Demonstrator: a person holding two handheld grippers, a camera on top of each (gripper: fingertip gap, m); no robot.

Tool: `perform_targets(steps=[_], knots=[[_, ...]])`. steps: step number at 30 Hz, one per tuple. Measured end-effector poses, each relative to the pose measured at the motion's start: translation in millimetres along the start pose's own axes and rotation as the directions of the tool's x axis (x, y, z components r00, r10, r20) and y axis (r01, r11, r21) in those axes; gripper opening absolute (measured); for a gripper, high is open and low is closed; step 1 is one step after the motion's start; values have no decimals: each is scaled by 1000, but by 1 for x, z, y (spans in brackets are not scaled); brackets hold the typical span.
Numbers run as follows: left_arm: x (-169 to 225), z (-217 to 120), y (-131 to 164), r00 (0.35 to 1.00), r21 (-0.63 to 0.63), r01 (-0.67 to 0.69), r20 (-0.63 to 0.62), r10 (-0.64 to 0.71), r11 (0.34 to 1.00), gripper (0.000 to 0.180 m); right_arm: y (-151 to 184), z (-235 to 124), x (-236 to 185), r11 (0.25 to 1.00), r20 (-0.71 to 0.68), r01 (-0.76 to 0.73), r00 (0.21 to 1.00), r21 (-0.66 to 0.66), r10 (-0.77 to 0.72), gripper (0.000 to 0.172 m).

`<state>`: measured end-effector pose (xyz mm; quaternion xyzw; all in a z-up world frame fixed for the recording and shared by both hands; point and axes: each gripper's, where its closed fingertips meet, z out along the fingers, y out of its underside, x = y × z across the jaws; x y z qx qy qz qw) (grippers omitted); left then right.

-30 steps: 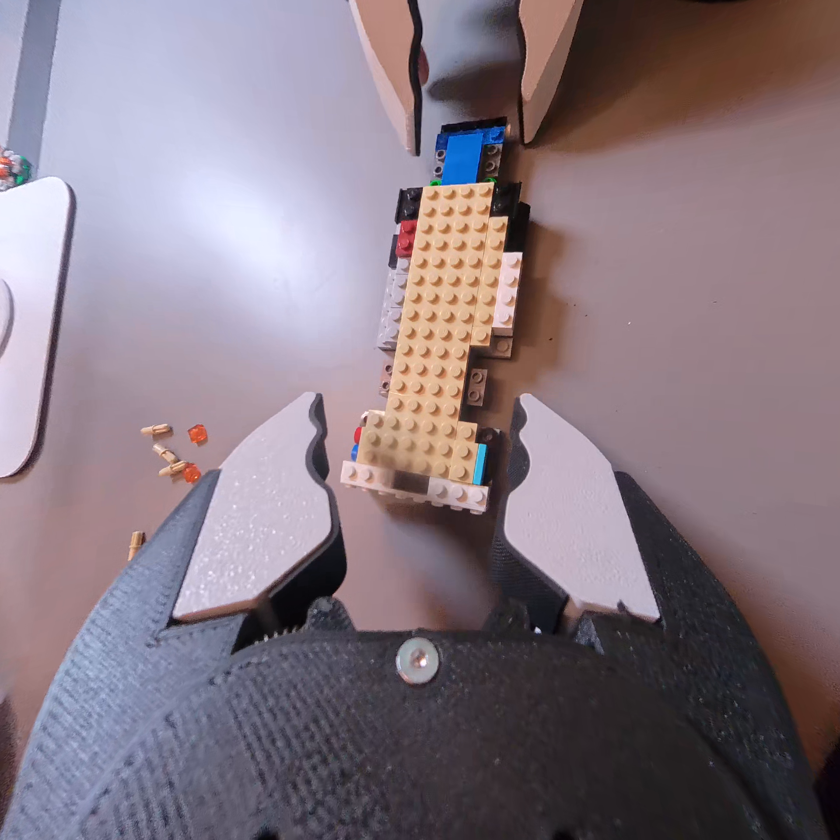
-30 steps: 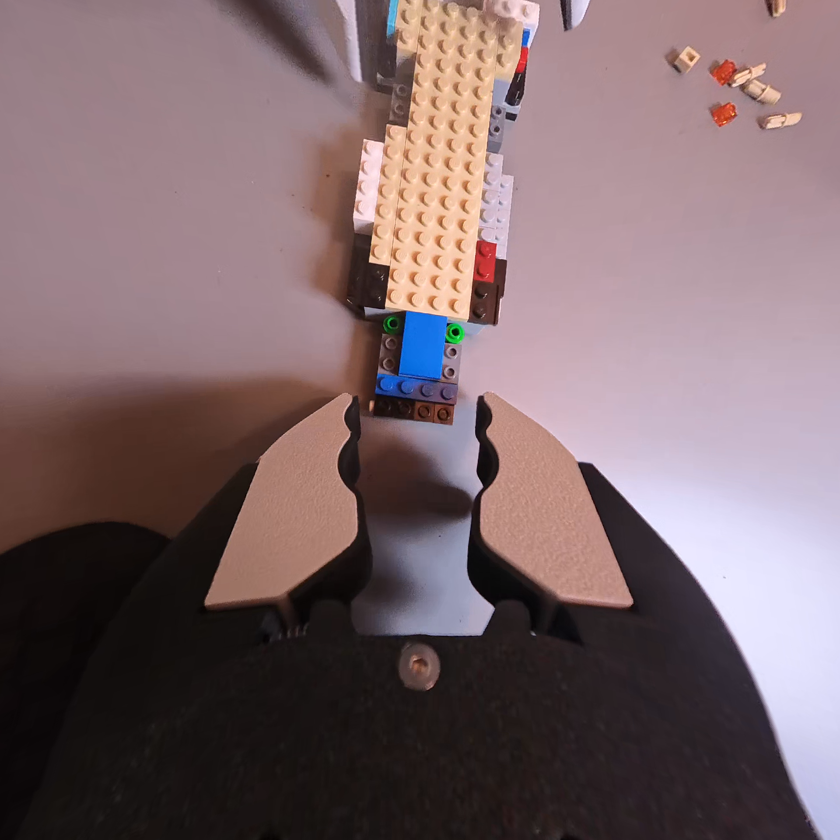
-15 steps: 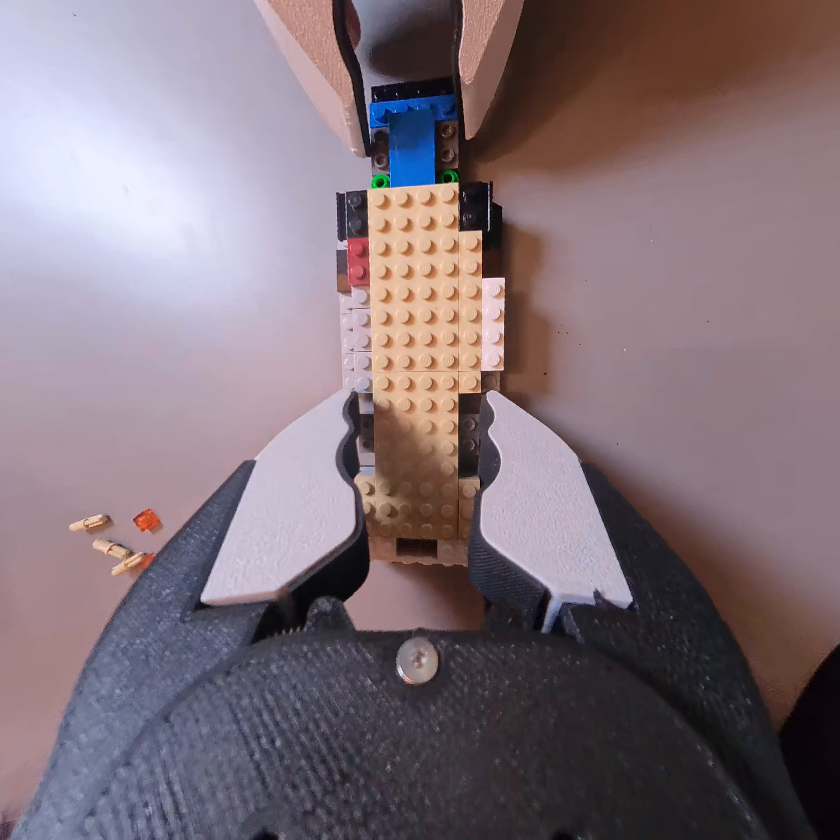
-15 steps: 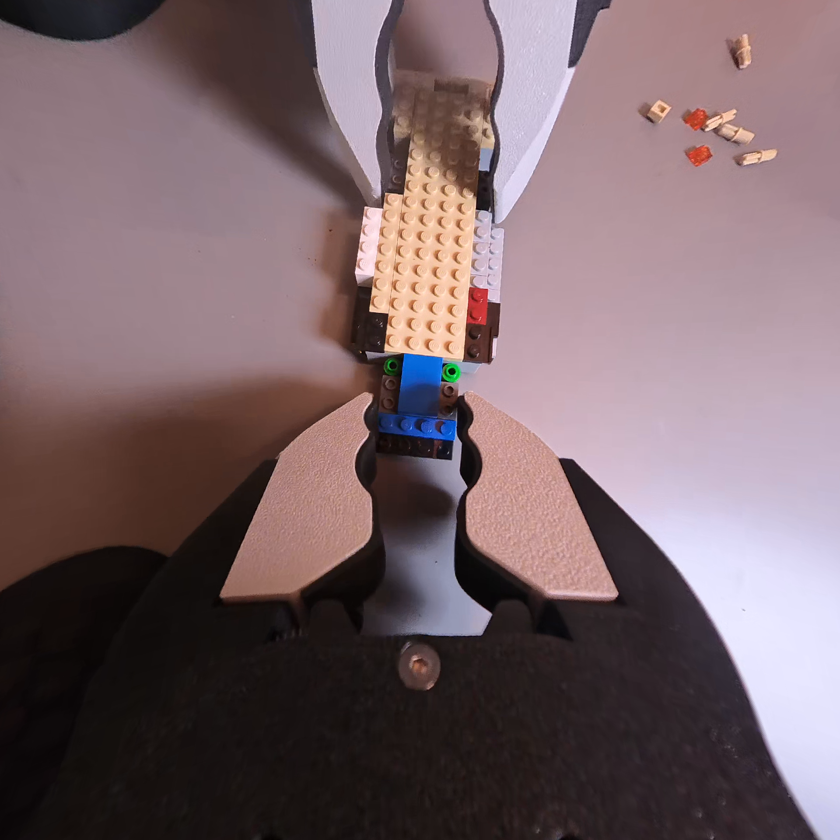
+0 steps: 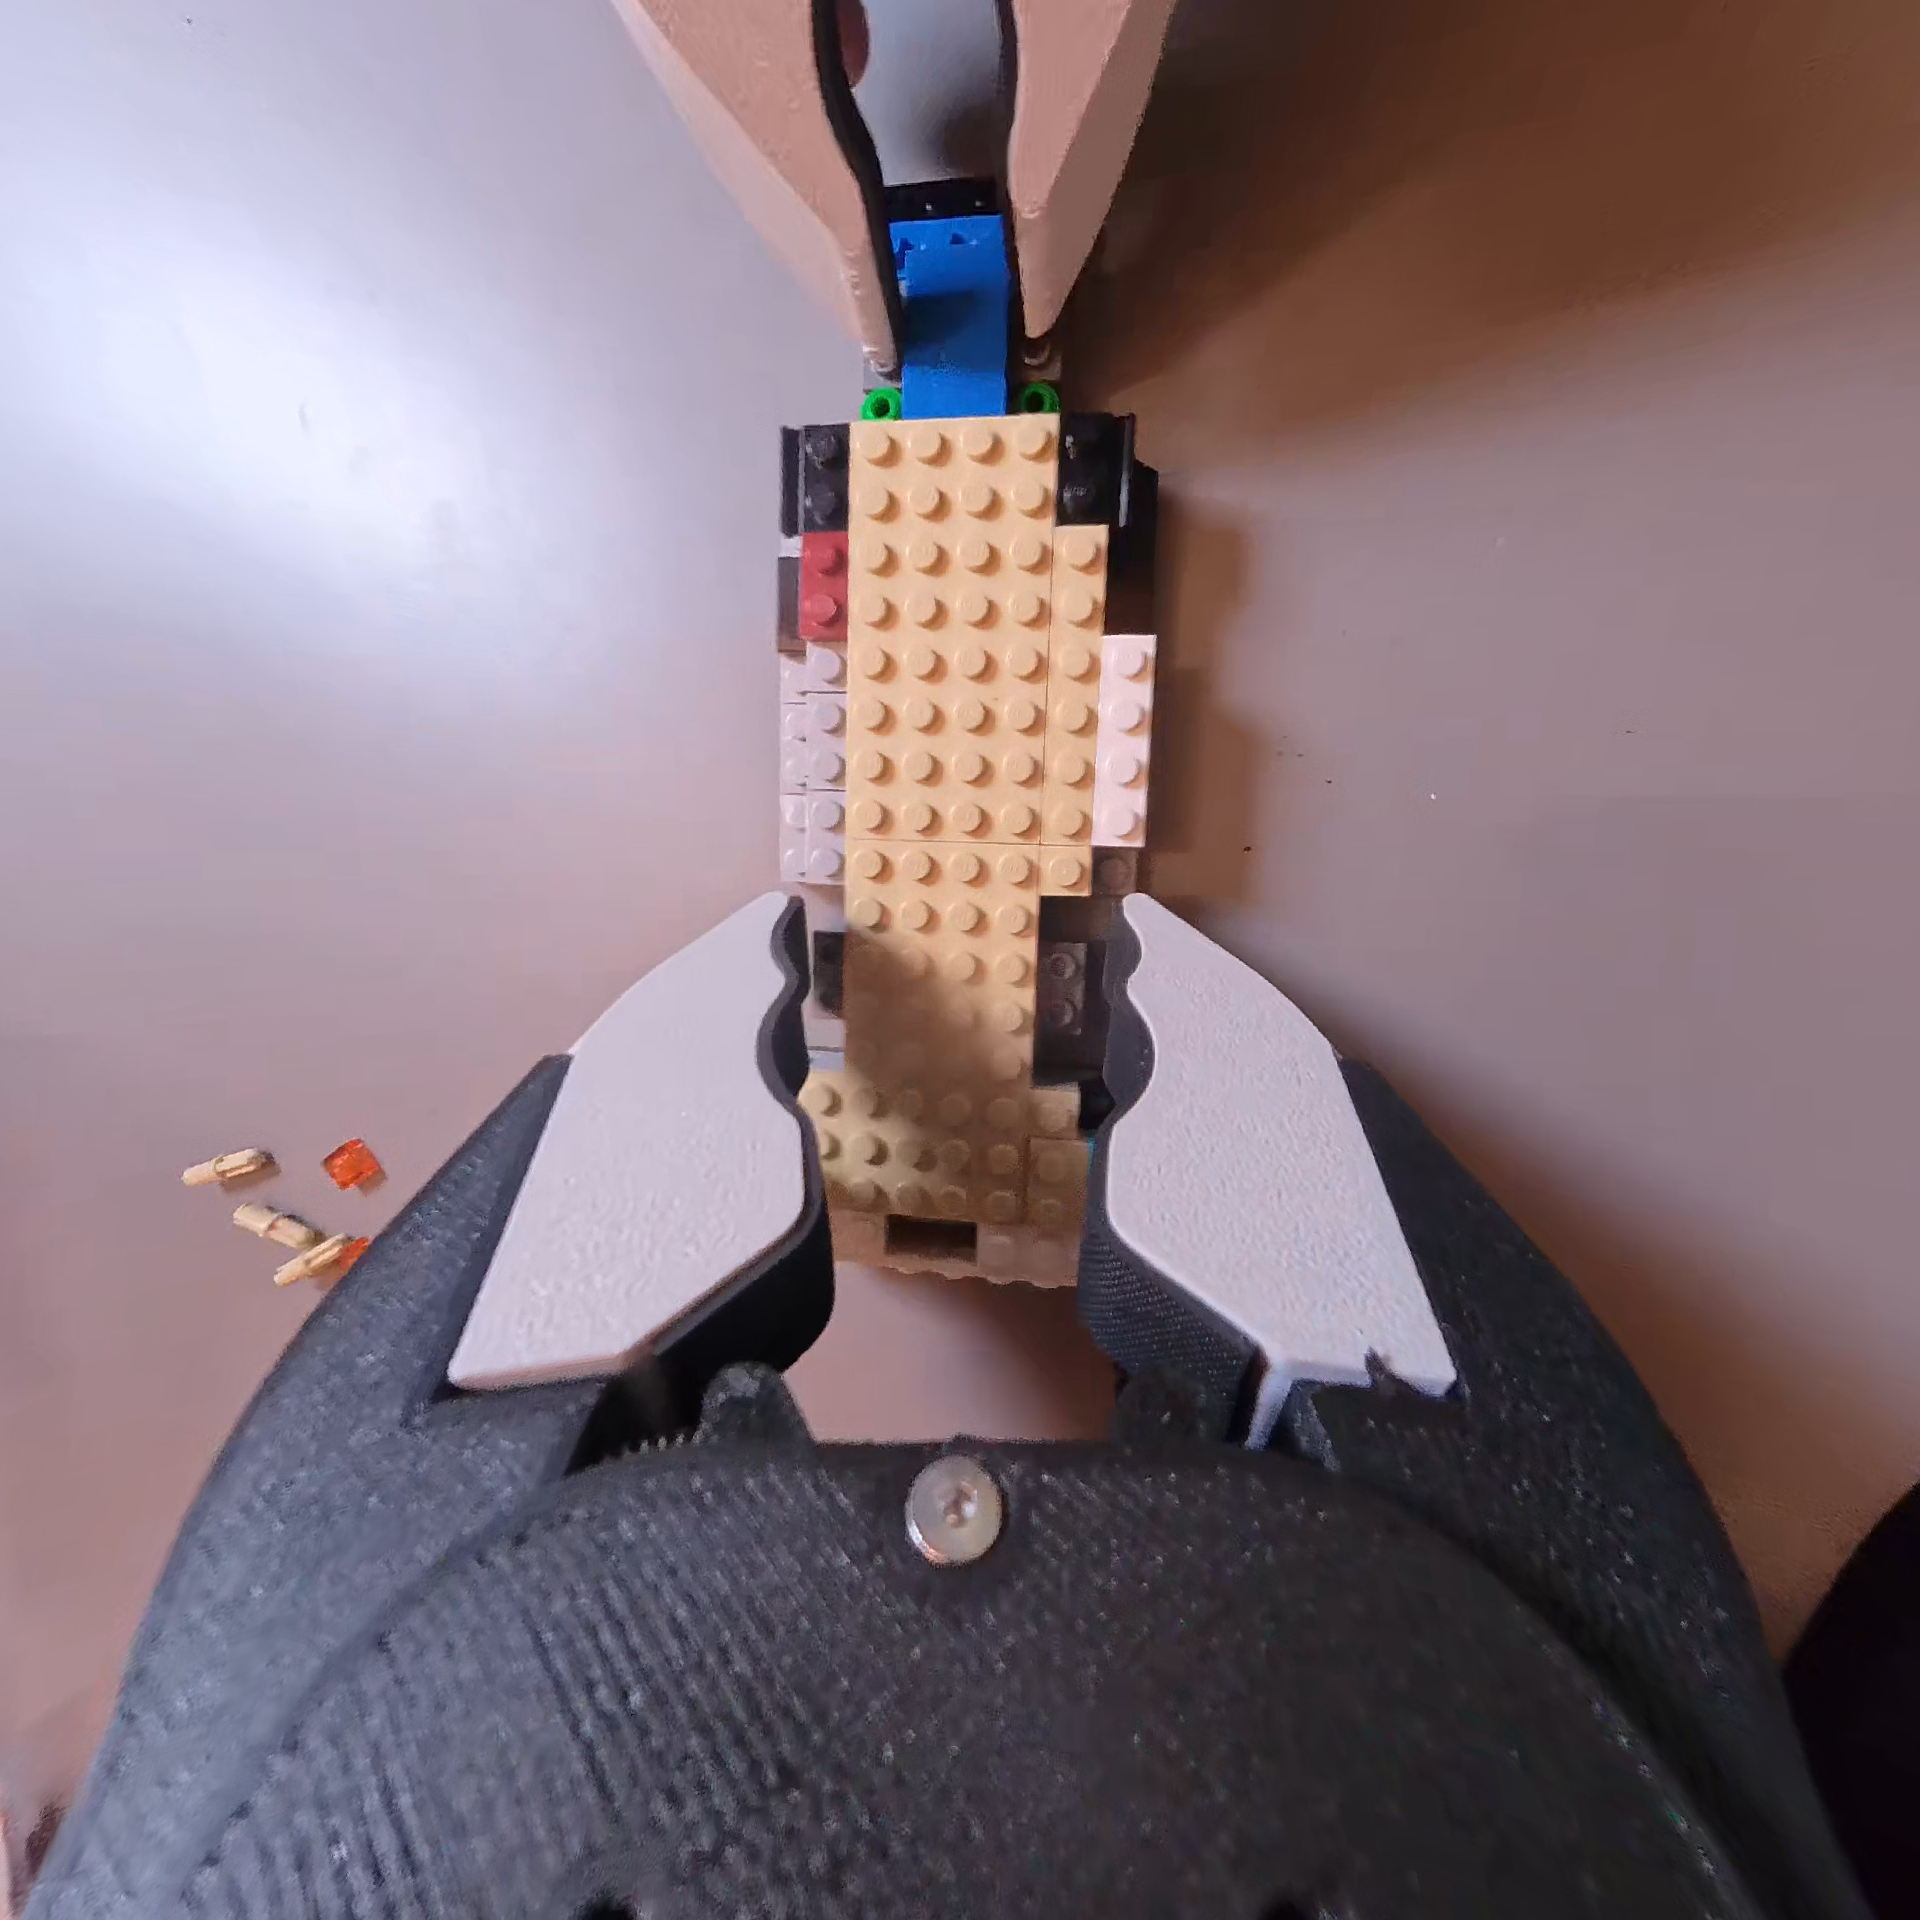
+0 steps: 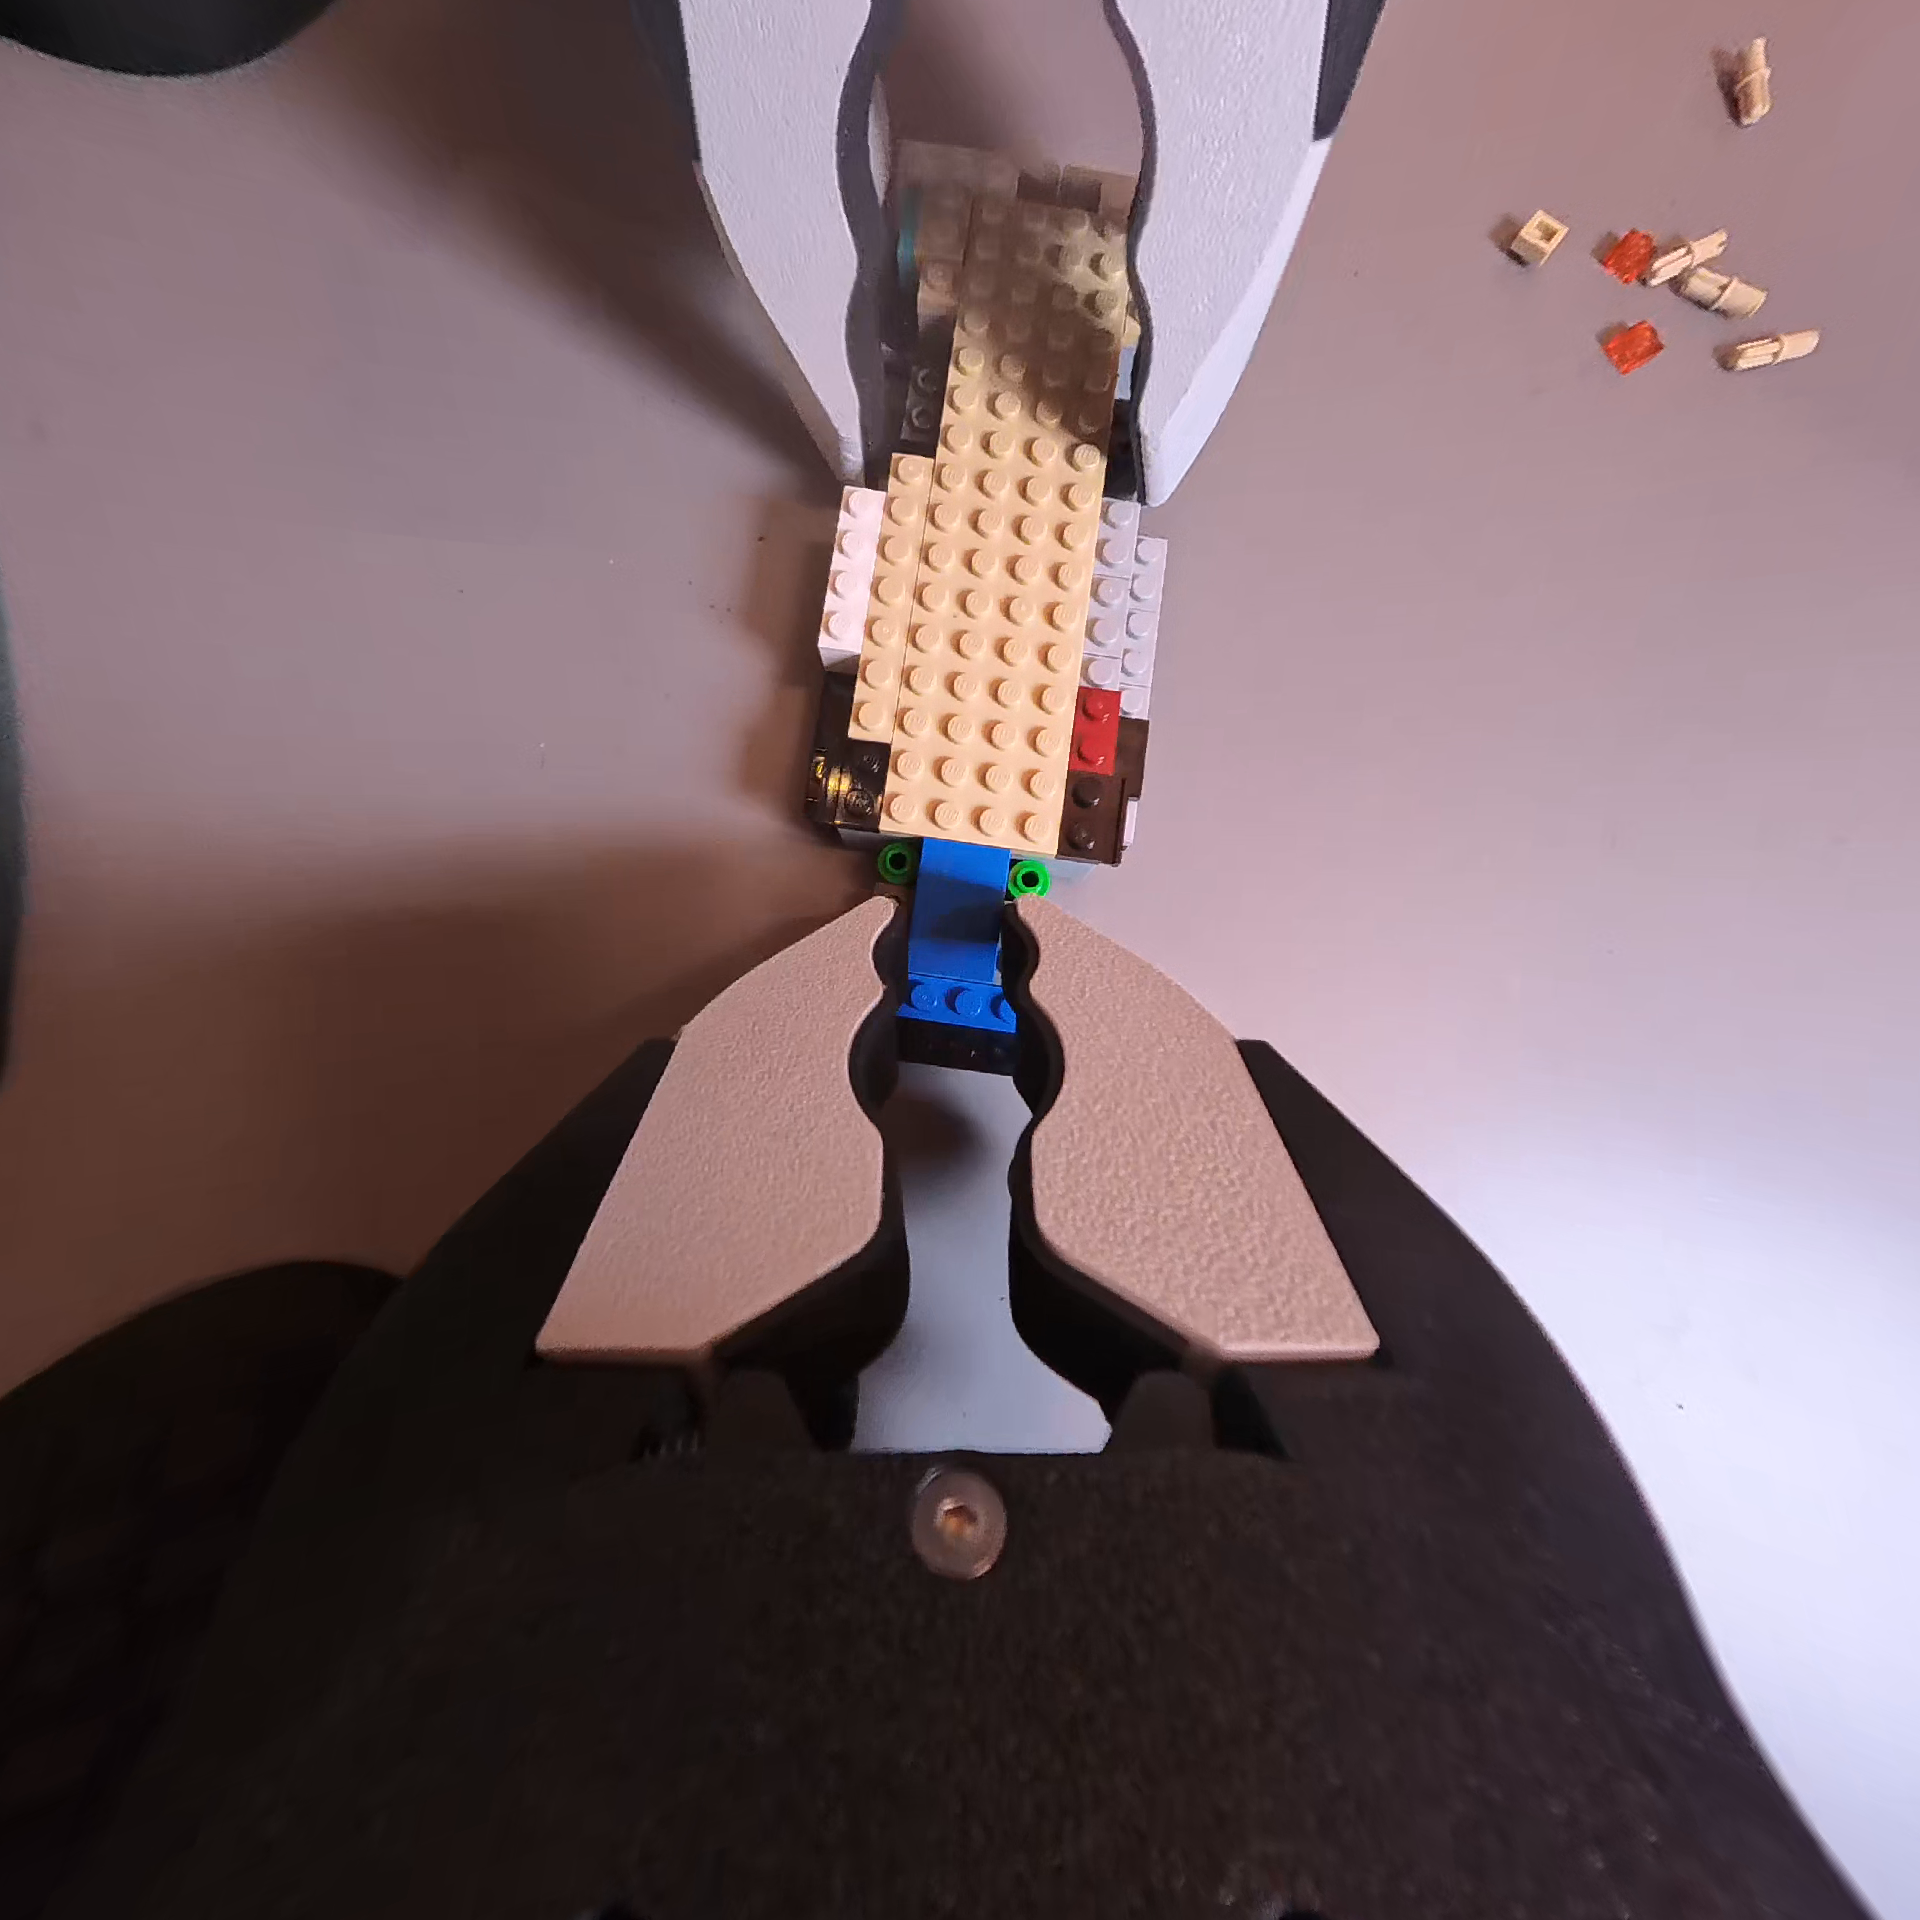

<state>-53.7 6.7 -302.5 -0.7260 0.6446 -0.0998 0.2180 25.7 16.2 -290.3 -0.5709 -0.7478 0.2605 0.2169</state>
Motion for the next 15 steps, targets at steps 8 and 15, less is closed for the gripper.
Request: perform_targets(steps=[8,15], knots=[[0,3,5,994,-119,44,-93,-56,992,53,1,0,1,996,48,53,998,-68,-49,17],[1,2,5,996,-141,57,-62,-66,988,52,1,-1,3,996,21,62,998,-63,-60,16]])
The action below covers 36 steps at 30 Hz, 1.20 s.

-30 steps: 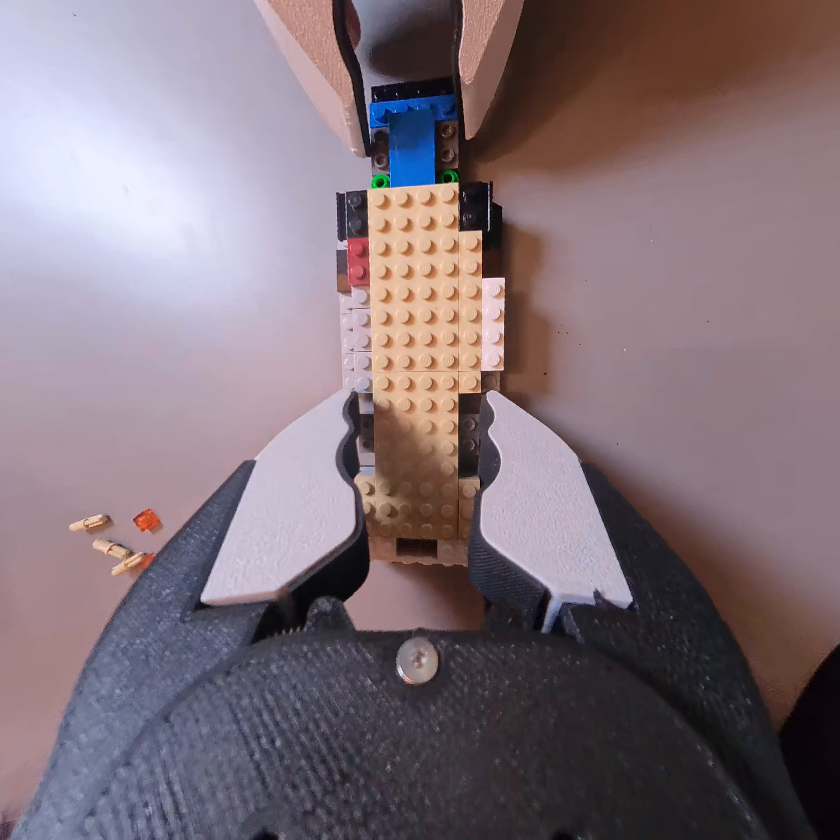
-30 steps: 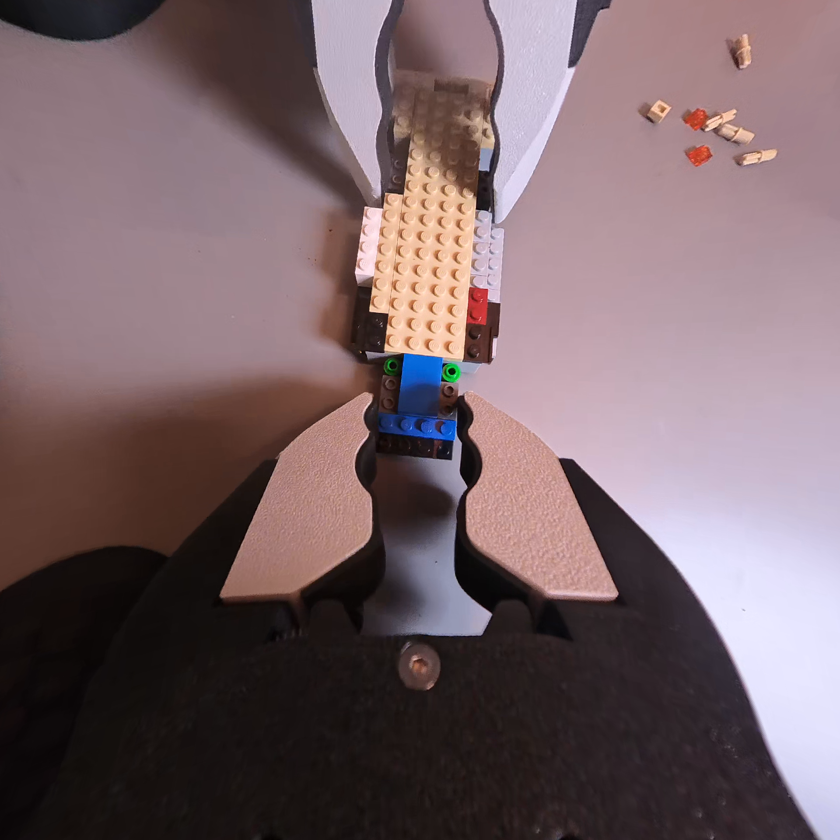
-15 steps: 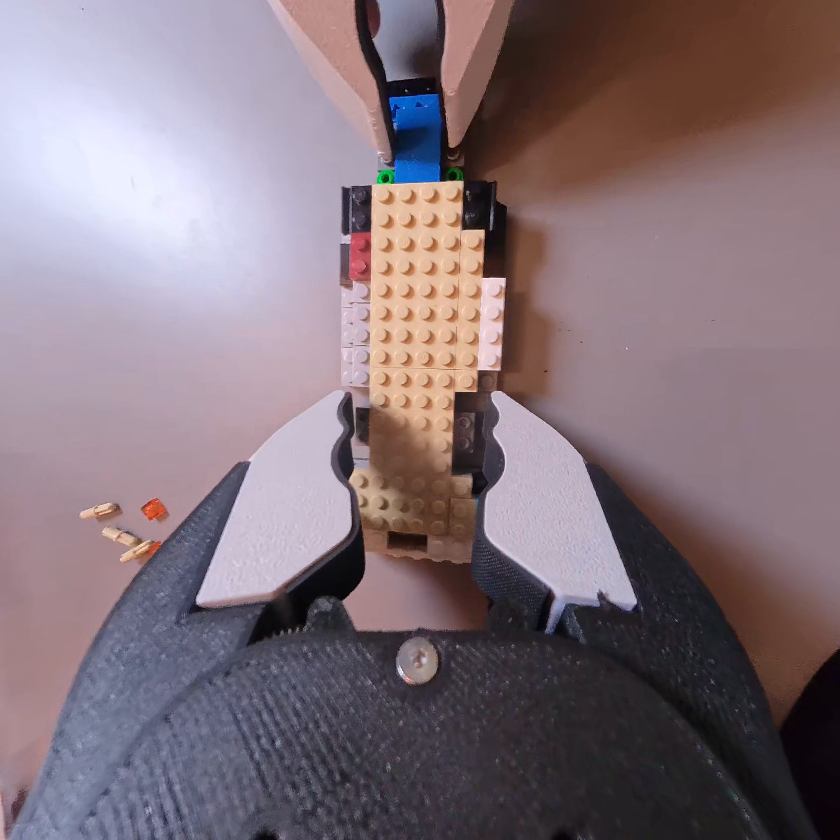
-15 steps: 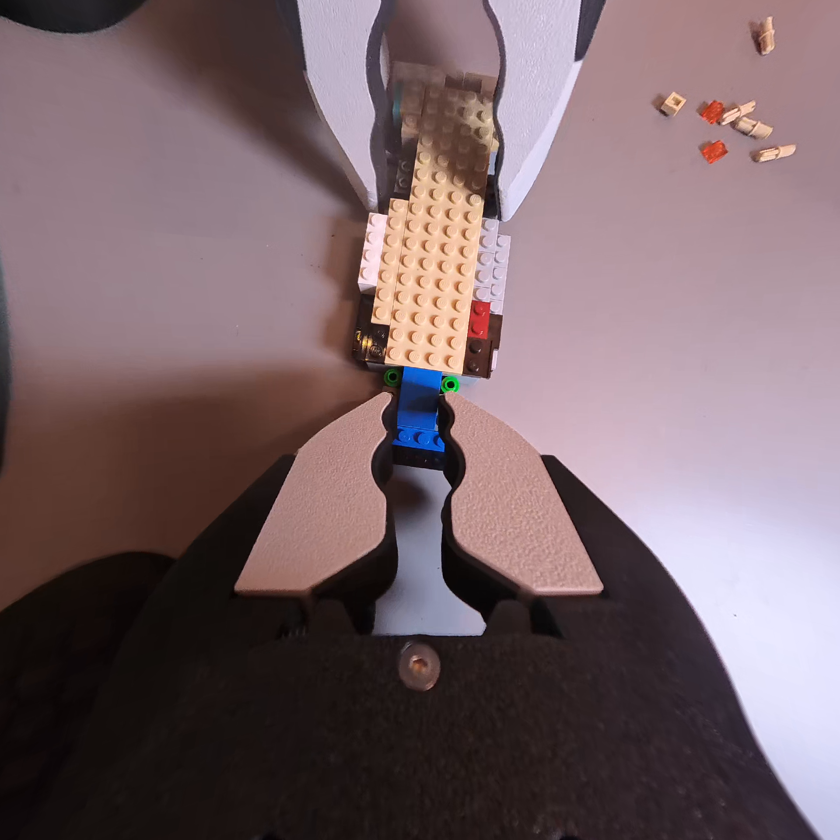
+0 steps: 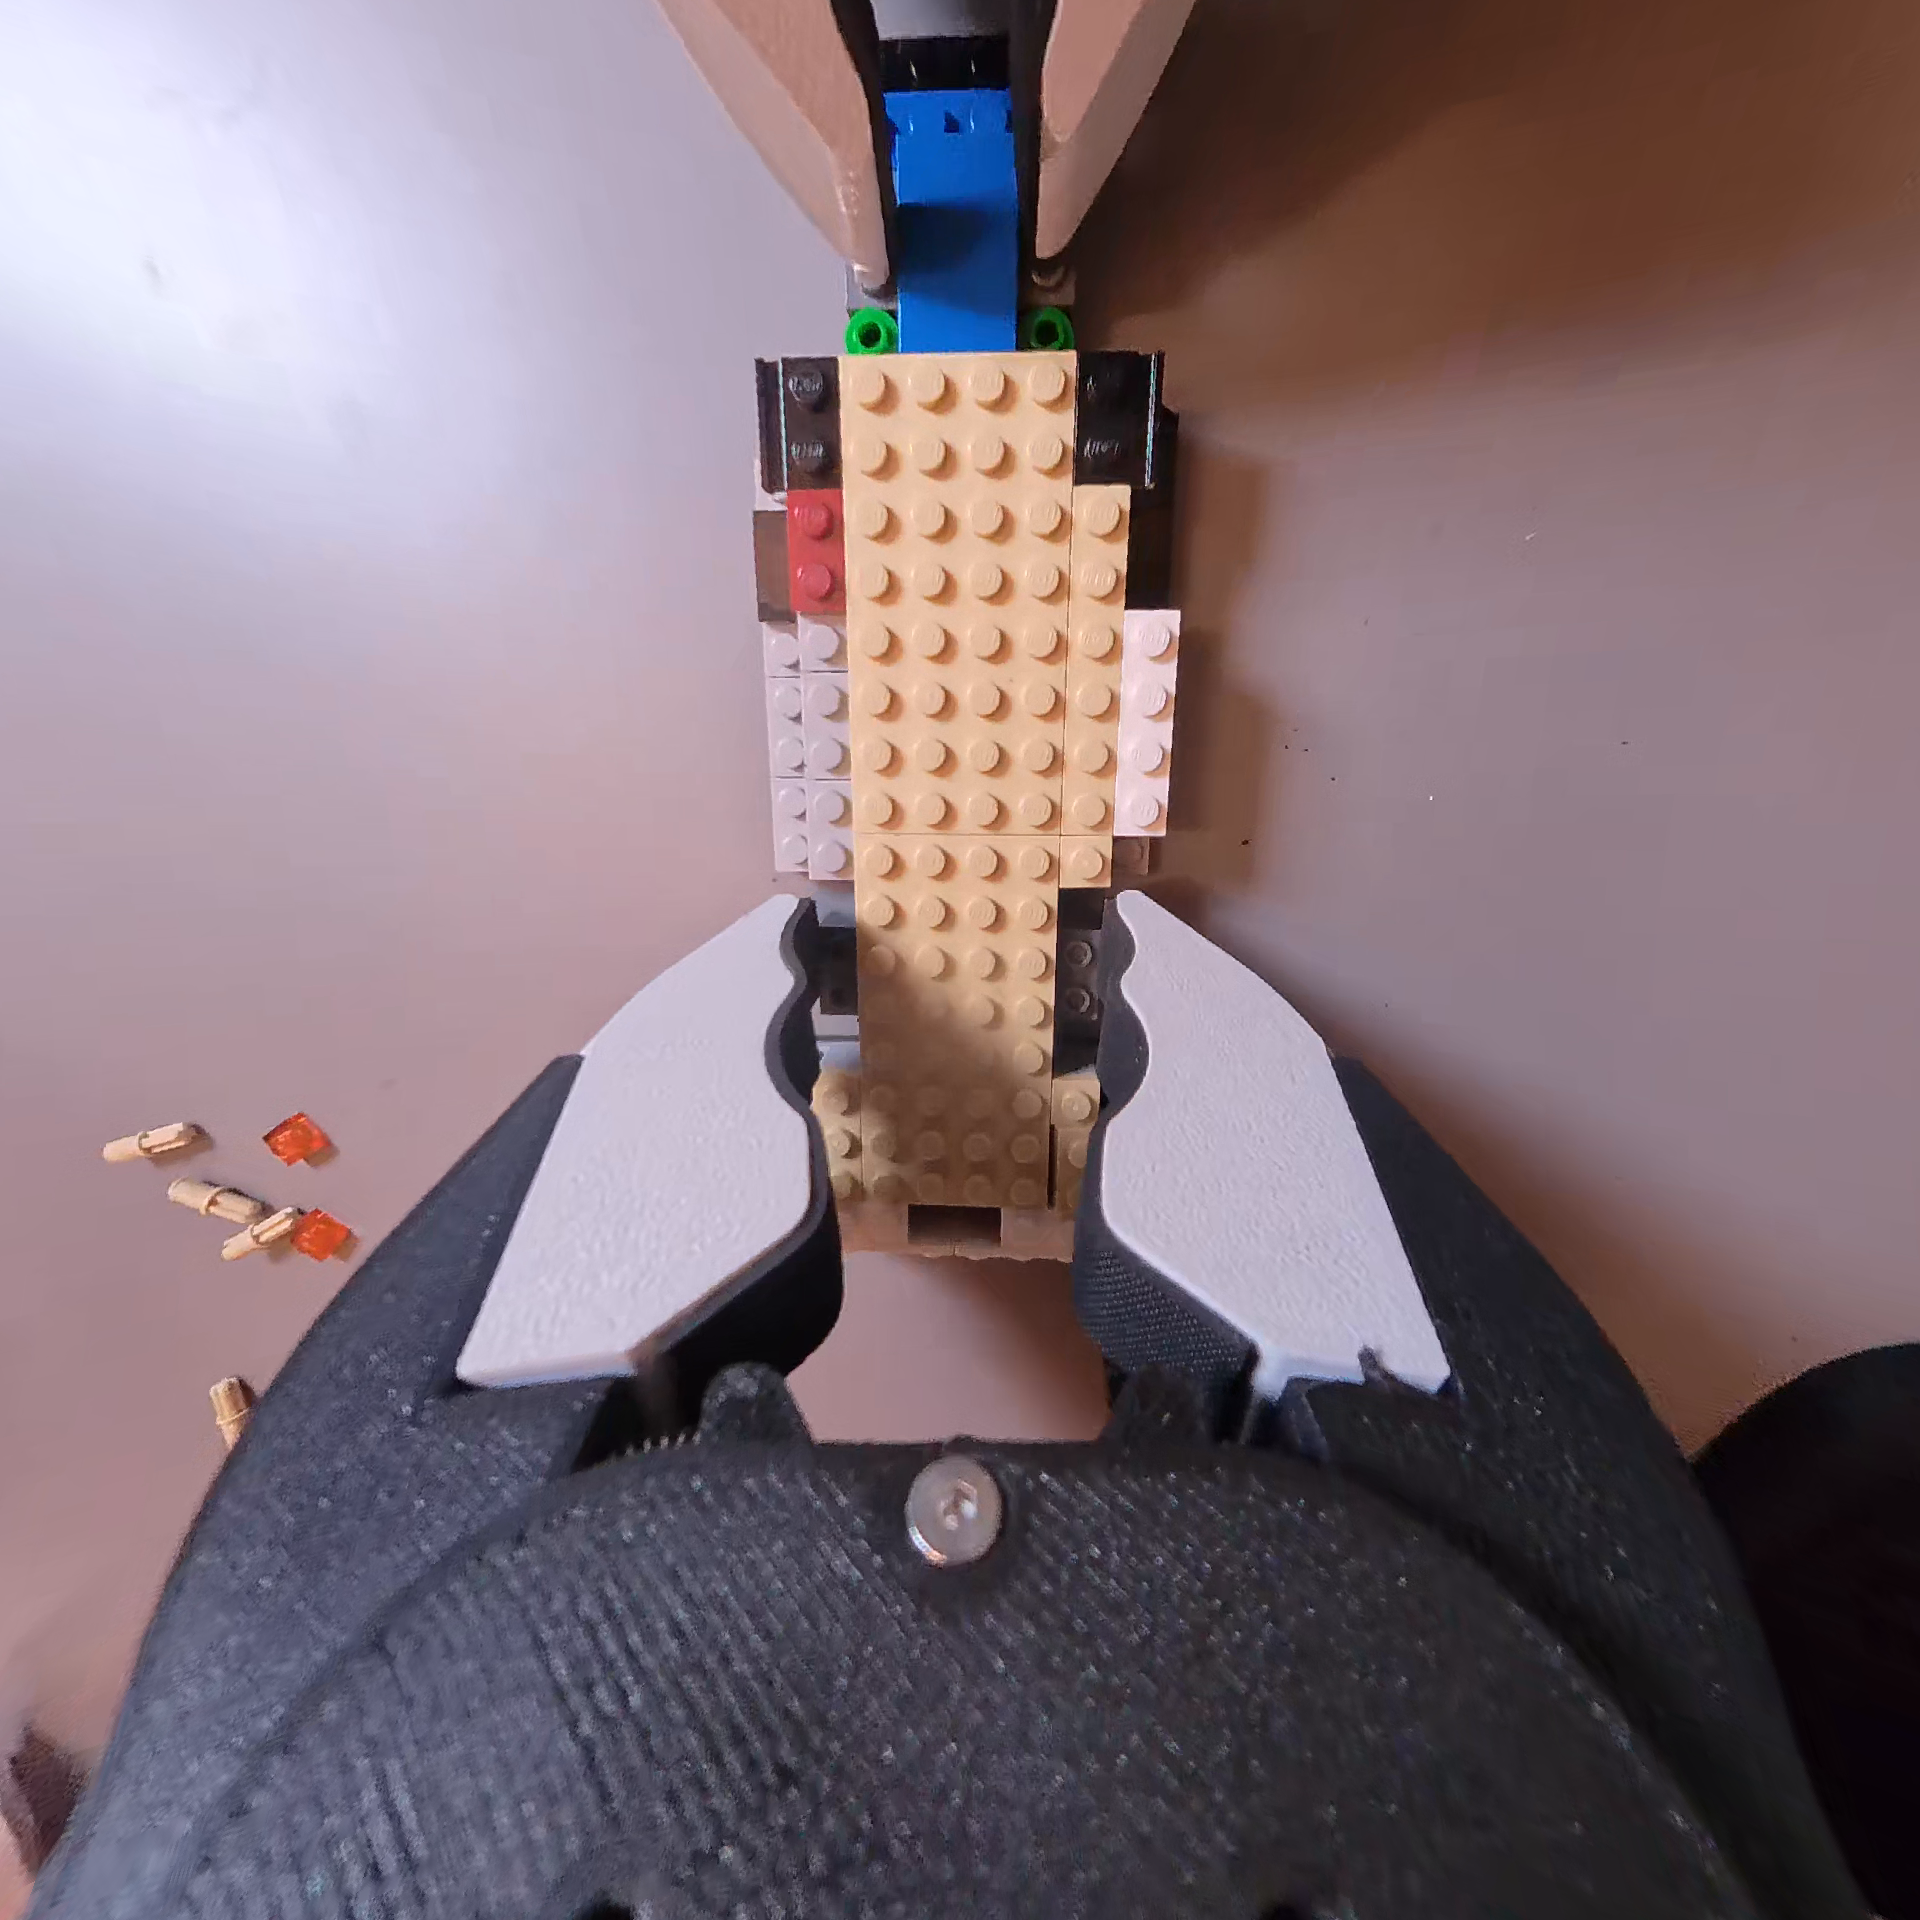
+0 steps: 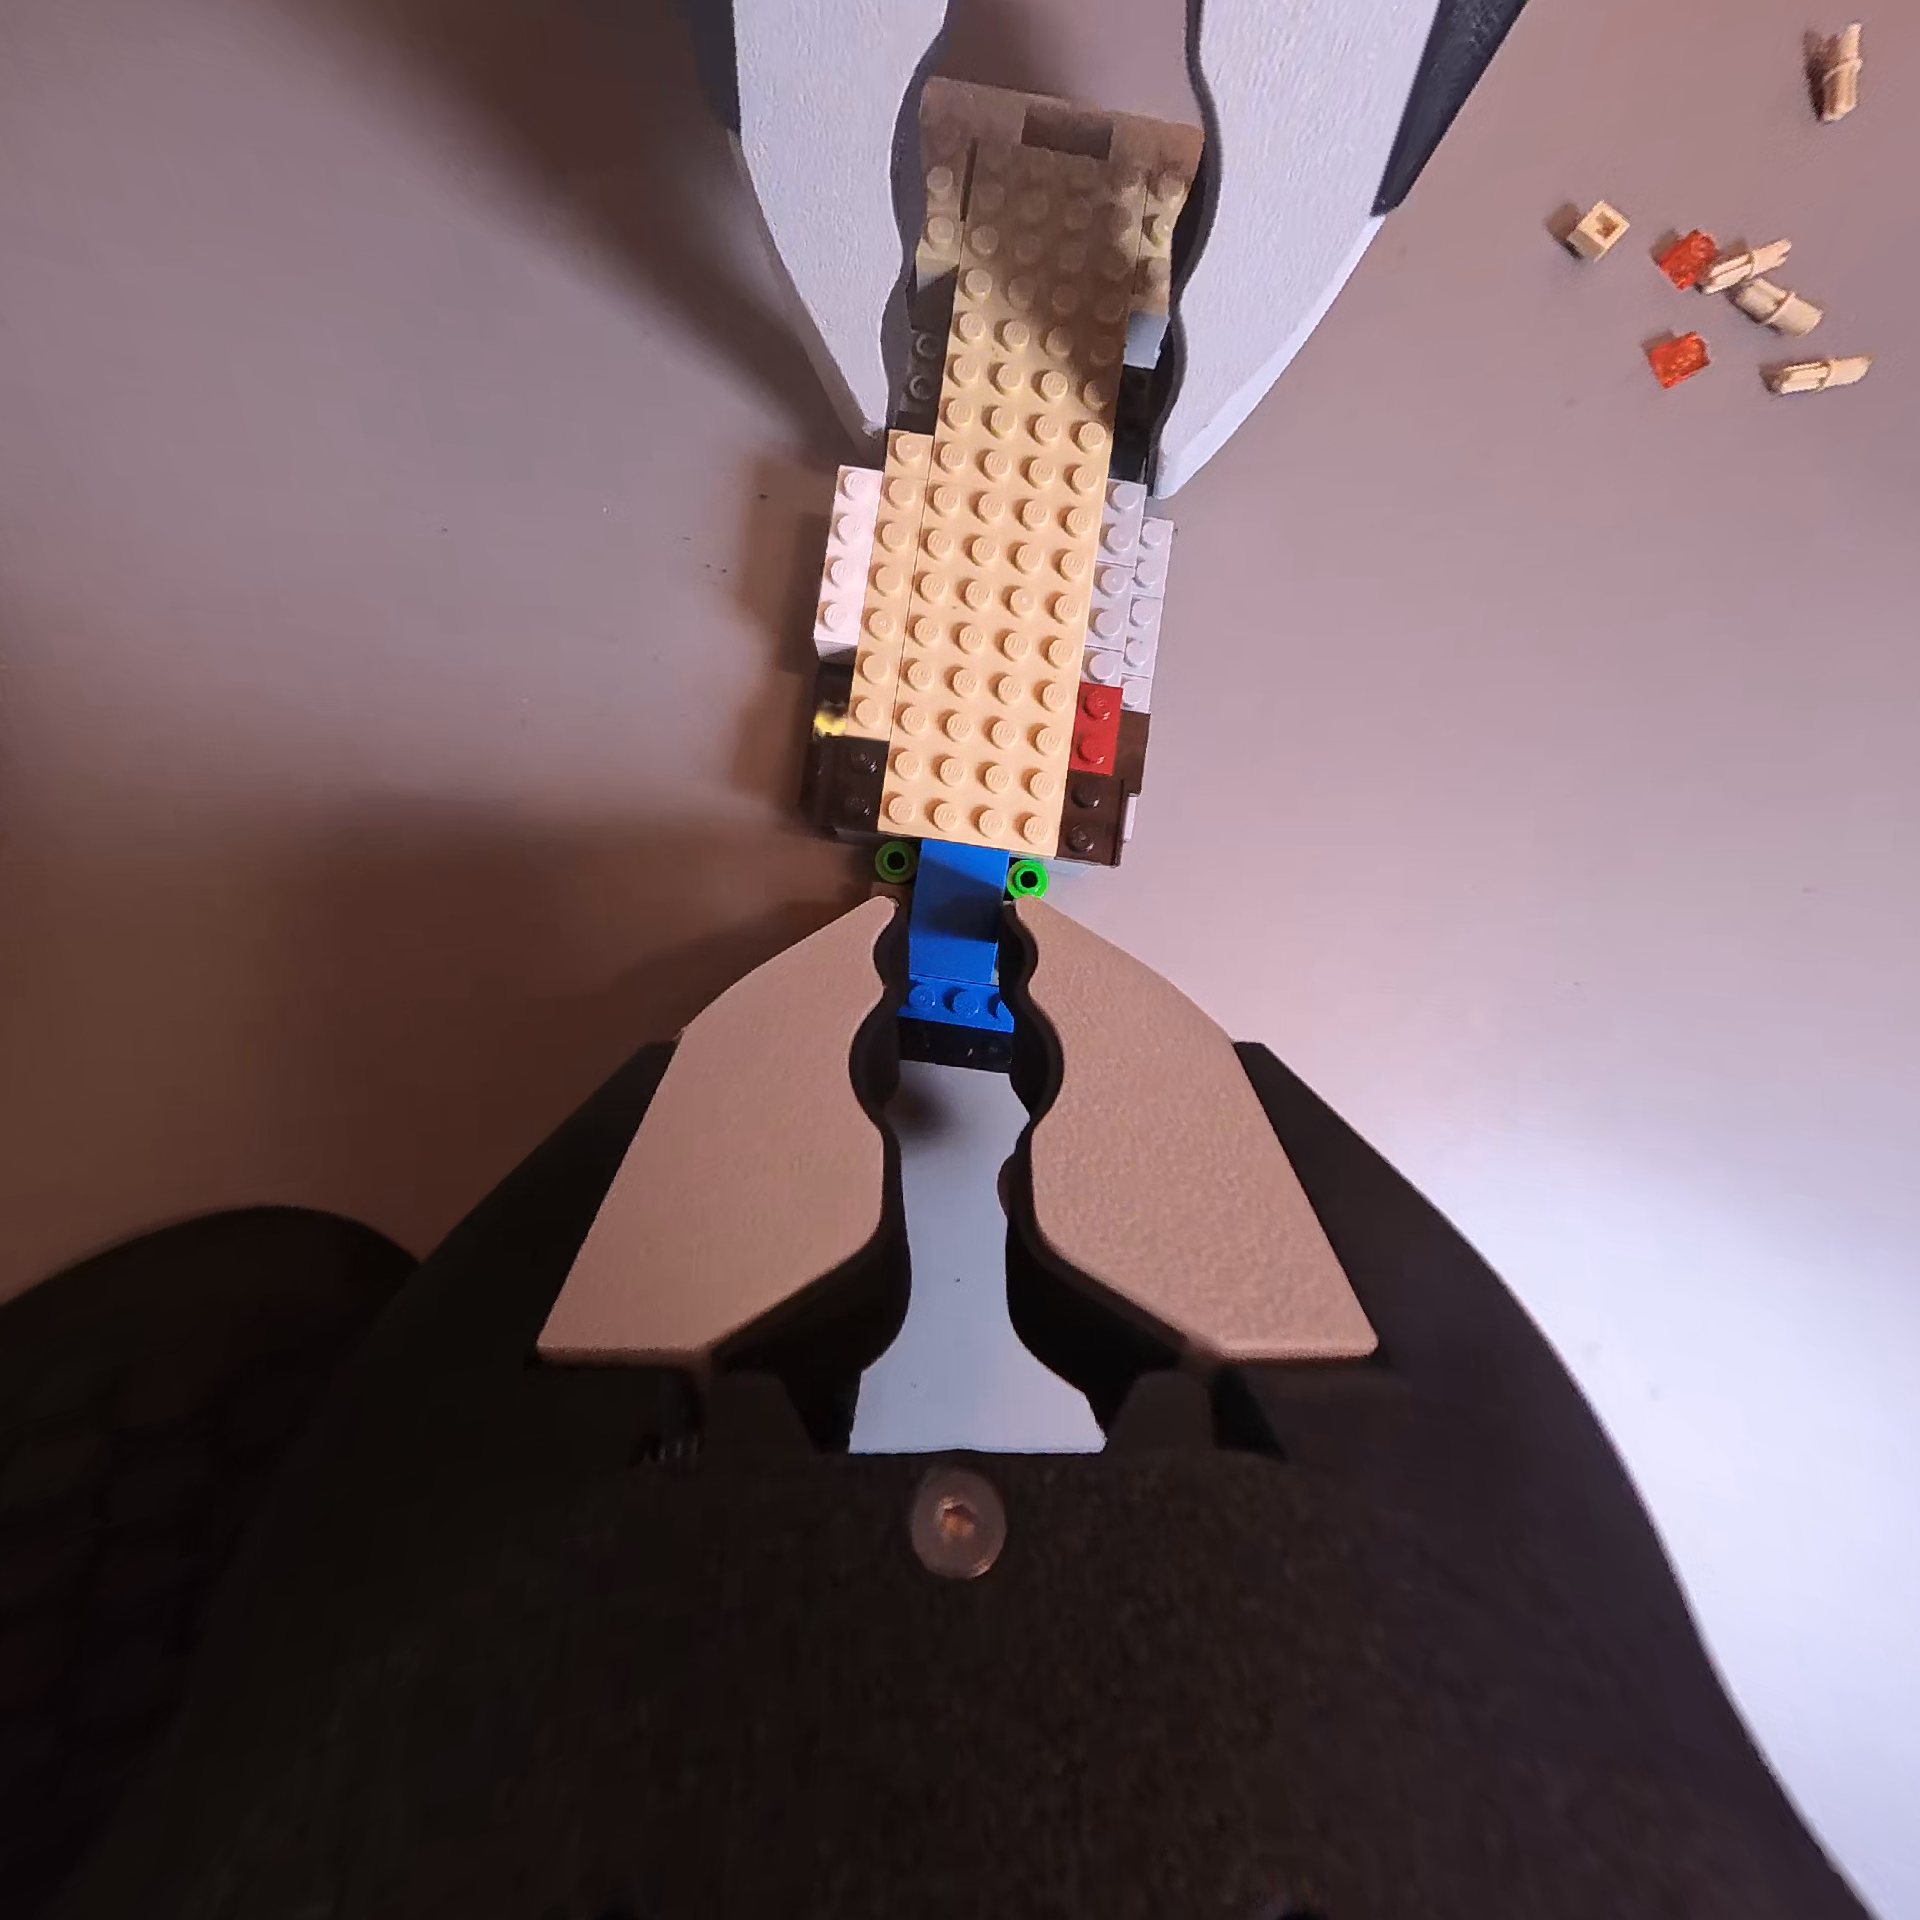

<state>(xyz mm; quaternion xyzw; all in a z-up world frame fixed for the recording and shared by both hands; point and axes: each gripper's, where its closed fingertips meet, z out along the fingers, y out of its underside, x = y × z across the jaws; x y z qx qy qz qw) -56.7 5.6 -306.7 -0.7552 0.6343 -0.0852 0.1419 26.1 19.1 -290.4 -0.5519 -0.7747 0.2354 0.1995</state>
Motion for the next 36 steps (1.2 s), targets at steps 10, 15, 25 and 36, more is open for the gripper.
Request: perform_targets(steps=[10,15,25,36], knots=[[8,-2,-6,998,169,38,-52,-30,985,52,1,-1,-7,1000,38,-7,999,-1,7,16],[6,-9,-11,998,235,57,-52,-46,970,50,1,-1,-7,1000,41,2,999,-6,-2,16],[6,-6,-7,999,163,36,-12,-35,986,35,1,0,-5,1000,43,2,999,-23,-1,16],[7,-6,-5,998,142,33,-51,-26,989,35,-2,0,-8,999,-5,-1,1000,39,1,16]])
